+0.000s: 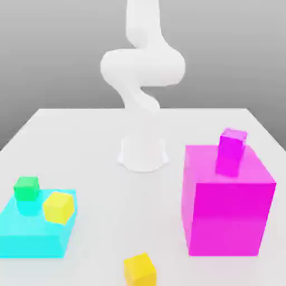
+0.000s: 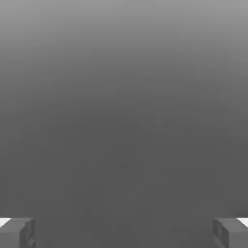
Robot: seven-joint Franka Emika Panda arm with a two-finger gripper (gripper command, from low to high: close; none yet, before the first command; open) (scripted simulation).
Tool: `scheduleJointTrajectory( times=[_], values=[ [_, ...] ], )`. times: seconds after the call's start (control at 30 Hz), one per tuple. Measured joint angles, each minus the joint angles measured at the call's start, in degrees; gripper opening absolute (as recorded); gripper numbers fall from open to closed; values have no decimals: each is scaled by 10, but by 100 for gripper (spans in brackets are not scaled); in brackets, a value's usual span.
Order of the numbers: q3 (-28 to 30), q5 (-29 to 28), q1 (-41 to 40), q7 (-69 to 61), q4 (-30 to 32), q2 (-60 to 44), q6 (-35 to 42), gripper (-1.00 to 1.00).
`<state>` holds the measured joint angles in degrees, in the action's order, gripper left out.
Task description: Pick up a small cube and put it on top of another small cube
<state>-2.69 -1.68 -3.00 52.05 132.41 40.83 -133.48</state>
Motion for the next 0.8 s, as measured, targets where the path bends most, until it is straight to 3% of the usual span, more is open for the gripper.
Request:
scheduleJointTrajectory(
  times=[0.4,0.63,0.8],
  values=[
    [-108,-94,-121,310,30,-243,-80,0],
    [-121,-140,-144,482,47,-382,-127,0],
    [-117,-135,-142,579,62,-473,-166,0]
  ],
)
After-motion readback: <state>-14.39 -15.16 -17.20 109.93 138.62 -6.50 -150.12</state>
